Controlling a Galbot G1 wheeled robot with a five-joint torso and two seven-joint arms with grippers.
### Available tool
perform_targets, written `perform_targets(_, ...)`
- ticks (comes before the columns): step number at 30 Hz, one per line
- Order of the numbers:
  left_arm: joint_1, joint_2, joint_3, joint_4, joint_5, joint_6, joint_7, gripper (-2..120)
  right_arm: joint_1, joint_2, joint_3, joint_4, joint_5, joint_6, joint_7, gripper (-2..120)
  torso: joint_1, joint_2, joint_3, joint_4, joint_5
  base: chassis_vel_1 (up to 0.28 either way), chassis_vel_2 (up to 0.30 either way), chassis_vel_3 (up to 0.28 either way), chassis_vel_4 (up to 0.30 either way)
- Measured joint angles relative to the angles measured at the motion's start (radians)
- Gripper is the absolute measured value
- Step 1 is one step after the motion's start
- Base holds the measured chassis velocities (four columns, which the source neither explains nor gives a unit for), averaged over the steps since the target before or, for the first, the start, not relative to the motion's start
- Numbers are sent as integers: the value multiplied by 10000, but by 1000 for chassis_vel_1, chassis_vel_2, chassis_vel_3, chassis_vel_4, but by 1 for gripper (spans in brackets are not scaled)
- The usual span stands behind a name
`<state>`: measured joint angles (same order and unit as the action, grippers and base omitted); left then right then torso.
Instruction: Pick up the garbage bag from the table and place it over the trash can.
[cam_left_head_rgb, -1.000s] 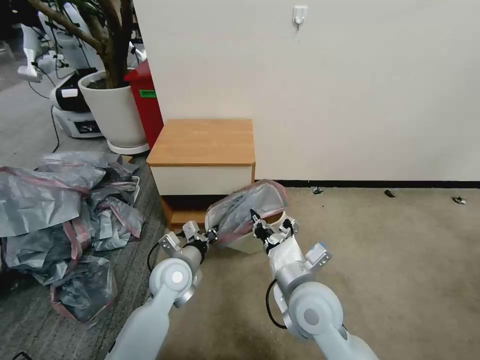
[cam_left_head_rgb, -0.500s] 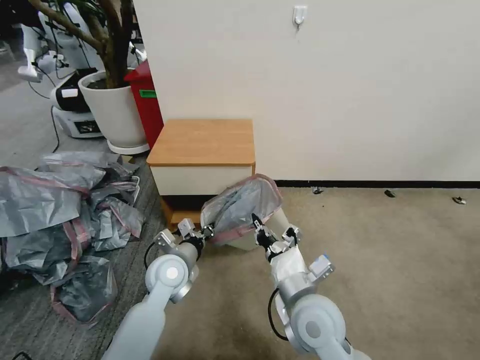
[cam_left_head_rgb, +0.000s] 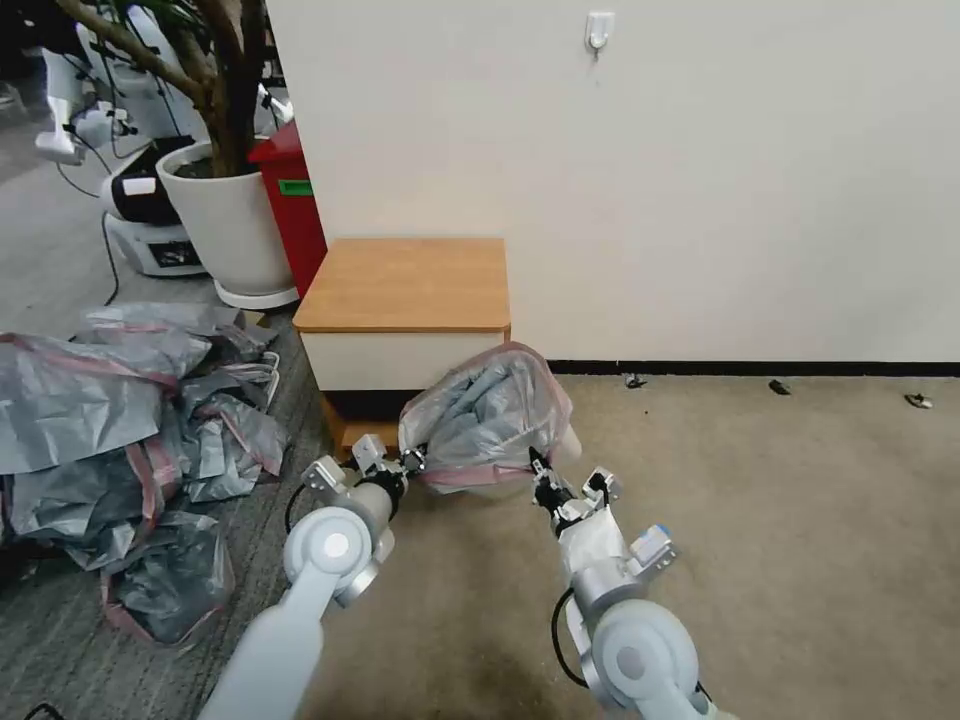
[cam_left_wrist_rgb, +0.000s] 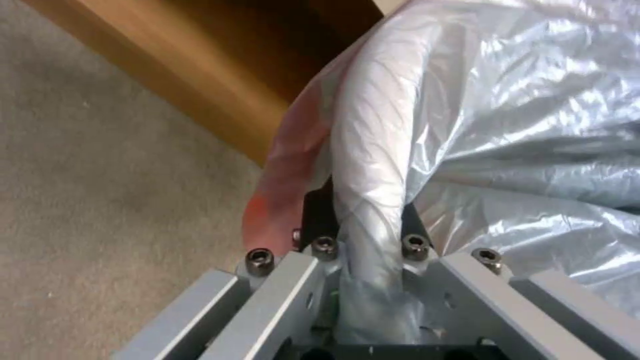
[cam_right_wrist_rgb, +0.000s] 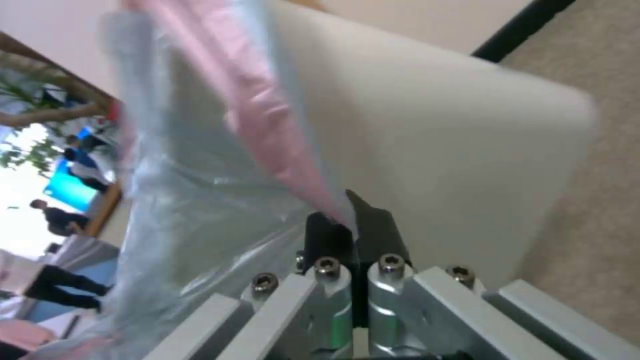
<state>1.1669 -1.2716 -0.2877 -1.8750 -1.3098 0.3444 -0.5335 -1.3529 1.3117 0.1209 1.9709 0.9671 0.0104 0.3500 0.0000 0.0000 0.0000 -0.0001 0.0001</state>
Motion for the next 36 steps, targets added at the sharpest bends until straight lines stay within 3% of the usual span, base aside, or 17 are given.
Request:
perform_targets(12,413,180,-154,-288,21,313,39,2,215,-33,170,-383,-644,-211,470,0,0,0,0,1,-1,0,0,0,0)
perform_targets(16,436,227,-166,-249,206,316,14,2,126,-78,95,-357,-1063,-204,566,8,0,0,0,0,0,0,0,0,0)
perform_targets(28,140,327,55,369,973,-4,-24,2,-317,-570,-221,-295,-3285,-210,788,57,0,0,0,1,-2,0,0,0,0)
perform_targets(29,140,327,55,369,973,-4,-24,2,-317,-570,-221,-295,-3285,-210,788,57,0,0,0,1,-2,0,0,0,0)
perform_targets(36,-161,522,171,725,1091,-35,6,2,-513,-842,-254,-61,-3637,-145,607,86,0,1,0,0,-1,0,0,0,0)
